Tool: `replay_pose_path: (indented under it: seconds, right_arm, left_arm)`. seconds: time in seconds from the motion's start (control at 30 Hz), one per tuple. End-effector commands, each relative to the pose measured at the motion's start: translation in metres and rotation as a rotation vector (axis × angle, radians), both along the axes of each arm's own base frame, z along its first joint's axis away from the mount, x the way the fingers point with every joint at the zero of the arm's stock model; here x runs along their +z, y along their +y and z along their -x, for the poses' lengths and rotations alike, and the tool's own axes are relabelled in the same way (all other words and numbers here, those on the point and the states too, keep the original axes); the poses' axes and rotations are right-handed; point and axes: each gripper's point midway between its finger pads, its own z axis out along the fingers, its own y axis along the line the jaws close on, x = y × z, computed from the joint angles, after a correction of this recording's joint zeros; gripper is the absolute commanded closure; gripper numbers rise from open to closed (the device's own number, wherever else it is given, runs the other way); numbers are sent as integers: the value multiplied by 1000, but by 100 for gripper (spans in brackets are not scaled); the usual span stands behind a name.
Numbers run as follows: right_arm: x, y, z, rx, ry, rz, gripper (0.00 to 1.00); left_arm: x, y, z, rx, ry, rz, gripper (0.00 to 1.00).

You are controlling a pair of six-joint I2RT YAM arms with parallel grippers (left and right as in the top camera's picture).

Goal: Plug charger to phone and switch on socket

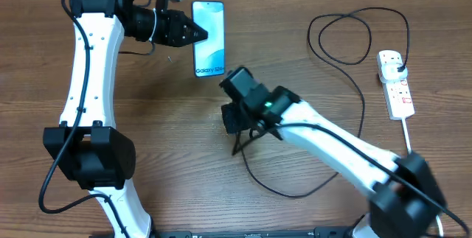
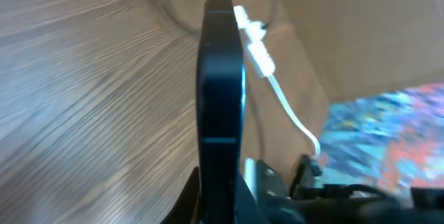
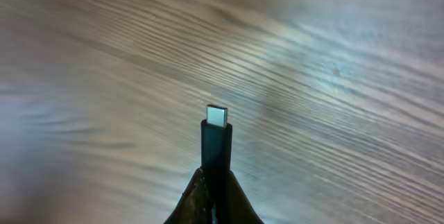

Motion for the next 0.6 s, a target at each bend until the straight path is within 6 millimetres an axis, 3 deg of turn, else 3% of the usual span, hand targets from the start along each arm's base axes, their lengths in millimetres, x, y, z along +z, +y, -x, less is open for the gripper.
replay_pose_path:
  seconds: [0.0,0.17,0.33,0.57]
  right_arm:
    - [56,10,3,8,-56,-147,96]
    - [92,9,4,-4,-125,-225,96]
    - [121,11,2,-13,-191,-297,96]
    - [130,7,-6,-44,-245,-297,96]
  left_arm:
    - [43,-19,13,-141,-155,222,96]
    - [58,-23,18,-177,-192,308,96]
    - [58,-23,18,-176,-186,310,96]
    - [61,-23,20,-175,-168,329,96]
